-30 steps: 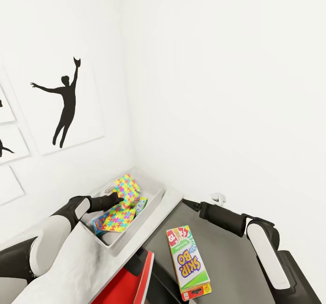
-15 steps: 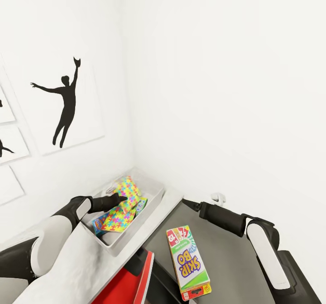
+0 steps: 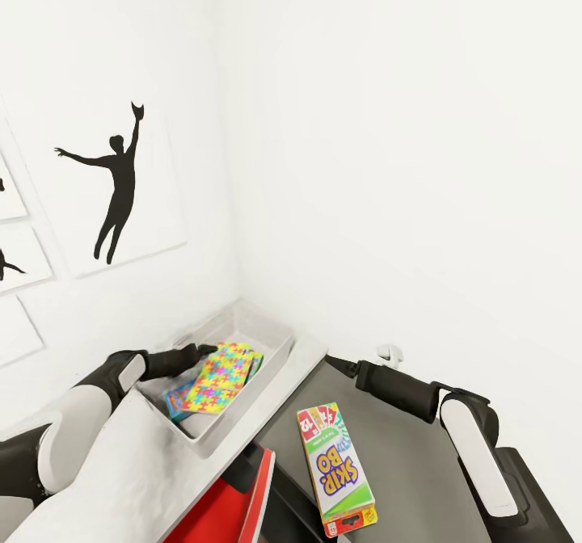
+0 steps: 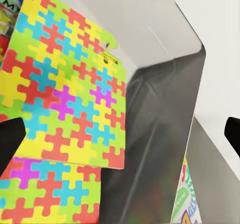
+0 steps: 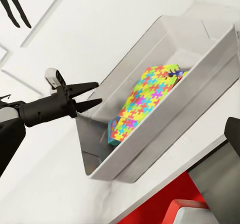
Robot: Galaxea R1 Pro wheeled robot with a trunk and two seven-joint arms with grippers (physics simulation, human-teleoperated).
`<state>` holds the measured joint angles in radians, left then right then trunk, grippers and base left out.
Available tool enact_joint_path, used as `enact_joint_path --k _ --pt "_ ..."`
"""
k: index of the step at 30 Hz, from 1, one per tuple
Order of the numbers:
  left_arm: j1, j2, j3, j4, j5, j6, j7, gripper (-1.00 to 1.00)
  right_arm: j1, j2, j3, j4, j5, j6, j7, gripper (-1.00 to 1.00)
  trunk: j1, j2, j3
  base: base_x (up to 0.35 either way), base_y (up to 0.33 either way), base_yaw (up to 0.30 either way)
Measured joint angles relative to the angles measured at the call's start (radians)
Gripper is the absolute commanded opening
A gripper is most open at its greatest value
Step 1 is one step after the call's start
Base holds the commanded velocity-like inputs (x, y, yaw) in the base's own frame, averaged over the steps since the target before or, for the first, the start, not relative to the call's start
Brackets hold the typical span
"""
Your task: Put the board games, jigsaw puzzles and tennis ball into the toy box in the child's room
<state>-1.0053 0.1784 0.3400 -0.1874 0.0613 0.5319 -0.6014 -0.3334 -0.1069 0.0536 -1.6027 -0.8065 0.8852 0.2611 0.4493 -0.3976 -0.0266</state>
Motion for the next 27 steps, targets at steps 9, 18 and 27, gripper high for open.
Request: enact_joint_path --k 9,18,27 --pt "0.000 0.120 0.003 -0.004 0.000 0.026 -0.335 1.00 0.000 0.000 0.000 0.000 0.000 -0.001 0.000 1.00 0.000 0.000 0.000 0.000 0.000 0.000" --pt "0.001 0.170 0.000 -0.007 -0.006 0.071 -0.680 1.00 0.000 0.000 0.000 0.000 0.000 0.000 0.000 1.00 0.000 0.000 0.000 0.000 0.000 0.000" --pt "0.006 0.180 -0.030 -0.012 -0.086 0.072 -0.955 1.00 0.000 0.000 -0.001 0.000 0.000 -0.001 0.001 1.00 0.000 0.000 0.000 -0.002 0.000 0.000"
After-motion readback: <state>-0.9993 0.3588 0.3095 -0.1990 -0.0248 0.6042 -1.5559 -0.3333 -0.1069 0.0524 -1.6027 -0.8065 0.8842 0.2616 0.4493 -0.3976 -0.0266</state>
